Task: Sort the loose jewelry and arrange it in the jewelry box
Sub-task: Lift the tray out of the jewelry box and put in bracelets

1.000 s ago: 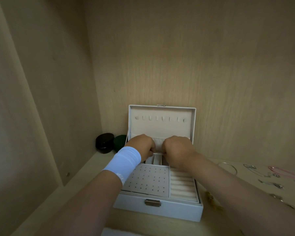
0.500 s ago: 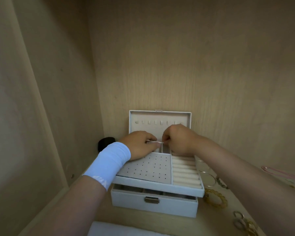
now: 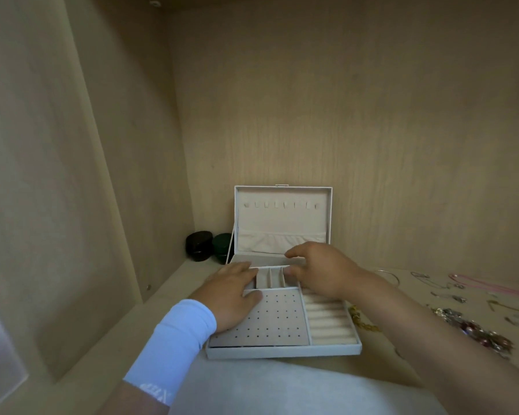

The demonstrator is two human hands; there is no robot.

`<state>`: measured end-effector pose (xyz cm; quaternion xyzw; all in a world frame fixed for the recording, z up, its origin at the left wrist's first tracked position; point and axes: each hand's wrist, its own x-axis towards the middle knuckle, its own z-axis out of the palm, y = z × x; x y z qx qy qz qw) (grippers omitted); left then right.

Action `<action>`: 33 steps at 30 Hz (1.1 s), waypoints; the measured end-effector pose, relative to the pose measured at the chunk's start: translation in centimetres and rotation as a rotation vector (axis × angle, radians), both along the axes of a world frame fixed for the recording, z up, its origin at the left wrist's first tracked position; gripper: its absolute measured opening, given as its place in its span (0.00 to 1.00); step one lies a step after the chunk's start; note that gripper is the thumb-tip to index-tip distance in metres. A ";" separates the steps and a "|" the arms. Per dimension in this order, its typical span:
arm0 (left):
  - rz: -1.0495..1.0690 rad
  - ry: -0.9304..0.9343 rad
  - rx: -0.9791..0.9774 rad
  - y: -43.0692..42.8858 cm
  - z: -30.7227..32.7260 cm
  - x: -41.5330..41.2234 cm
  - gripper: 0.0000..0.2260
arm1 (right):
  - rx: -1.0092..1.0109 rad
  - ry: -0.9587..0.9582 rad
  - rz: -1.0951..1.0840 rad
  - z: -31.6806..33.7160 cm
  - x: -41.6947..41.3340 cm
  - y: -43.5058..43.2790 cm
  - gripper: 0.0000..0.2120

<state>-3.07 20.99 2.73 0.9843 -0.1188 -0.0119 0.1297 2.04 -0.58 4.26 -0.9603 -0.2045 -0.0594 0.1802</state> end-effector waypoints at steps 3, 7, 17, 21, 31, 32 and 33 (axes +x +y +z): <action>0.011 0.025 0.039 -0.4 -0.7 -0.4 0.27 | -0.117 -0.017 0.012 -0.8 -3.8 -0.3 0.33; 0.030 0.065 0.041 -0.8 -1.0 -0.3 0.28 | -0.161 0.145 0.022 -2.1 -6.3 -0.4 0.41; 0.044 0.102 0.089 -1.0 -0.3 -0.3 0.26 | -0.177 0.173 0.049 -2.0 -6.4 0.1 0.38; 0.057 0.092 -0.130 -0.6 0.2 -1.5 0.25 | -0.120 0.170 0.048 -1.6 -7.0 -0.6 0.38; 0.276 -0.017 -0.529 -1.5 -2.7 -6.8 0.30 | -0.136 0.204 0.130 -2.5 -8.9 -2.2 0.64; 0.278 -0.026 -0.552 -1.6 -2.5 -7.4 0.29 | -0.150 0.173 0.153 -2.6 -9.4 -2.2 0.64; 0.272 -0.037 -0.568 -1.5 -2.4 -7.6 0.29 | -0.140 0.138 0.166 -2.7 -9.6 -2.3 0.63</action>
